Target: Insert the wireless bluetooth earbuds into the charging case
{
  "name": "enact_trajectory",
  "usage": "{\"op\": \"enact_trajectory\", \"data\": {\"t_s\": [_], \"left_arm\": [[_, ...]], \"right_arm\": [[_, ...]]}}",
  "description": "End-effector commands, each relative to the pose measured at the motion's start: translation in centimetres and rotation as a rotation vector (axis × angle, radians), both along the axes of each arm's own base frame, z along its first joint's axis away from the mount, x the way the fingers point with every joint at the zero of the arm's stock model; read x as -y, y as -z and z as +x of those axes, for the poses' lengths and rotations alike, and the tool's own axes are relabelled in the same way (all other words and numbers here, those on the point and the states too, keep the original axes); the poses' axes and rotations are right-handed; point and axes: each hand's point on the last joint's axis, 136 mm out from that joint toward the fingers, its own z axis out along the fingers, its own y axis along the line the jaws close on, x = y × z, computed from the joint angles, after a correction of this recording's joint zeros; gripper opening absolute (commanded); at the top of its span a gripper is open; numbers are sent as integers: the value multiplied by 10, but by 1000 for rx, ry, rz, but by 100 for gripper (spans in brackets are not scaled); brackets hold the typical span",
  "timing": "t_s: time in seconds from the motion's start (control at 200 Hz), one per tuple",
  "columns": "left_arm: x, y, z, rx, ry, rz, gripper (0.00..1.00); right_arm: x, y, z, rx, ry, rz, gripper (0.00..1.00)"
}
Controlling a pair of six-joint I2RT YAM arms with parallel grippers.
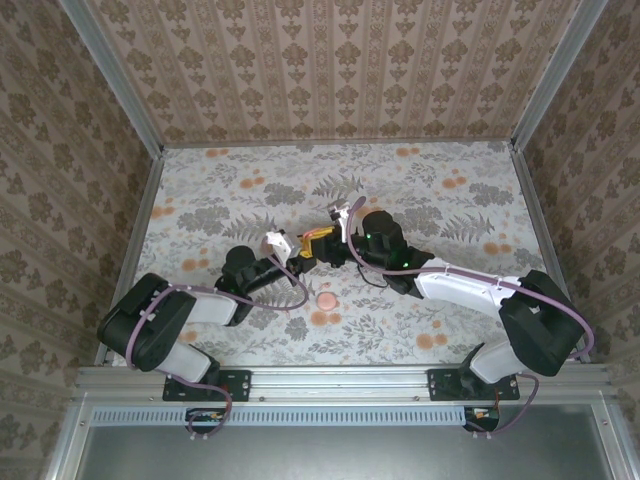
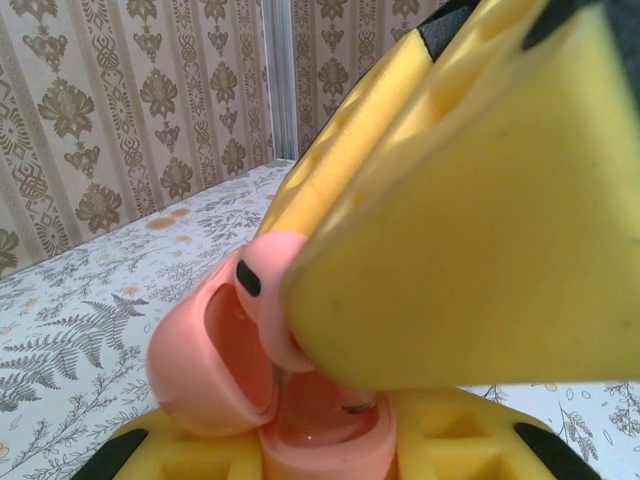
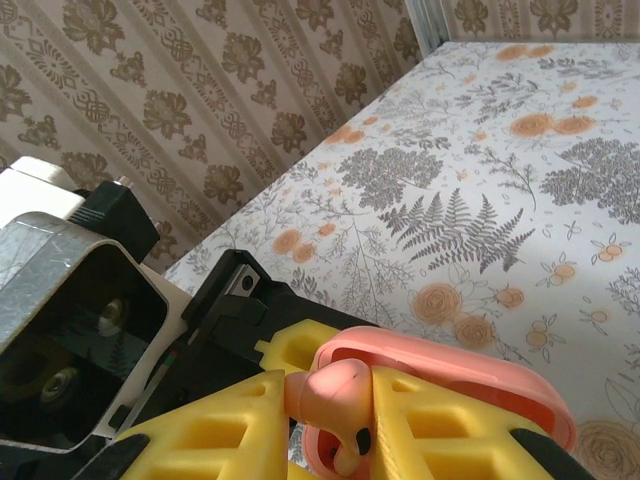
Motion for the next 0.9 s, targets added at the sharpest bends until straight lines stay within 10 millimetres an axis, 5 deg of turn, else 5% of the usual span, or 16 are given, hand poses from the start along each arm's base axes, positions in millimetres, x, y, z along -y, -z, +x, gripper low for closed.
{"op": "enact_trajectory", "data": {"t_s": [0.0, 0.895], "left_arm": [[4, -28, -2, 41, 21, -70, 18], [5, -47, -3, 53, 32, -112, 19]], "right_arm": [[-7, -14, 6, 61, 2, 23, 24], [-8, 11, 6, 62, 12, -52, 30]]}}
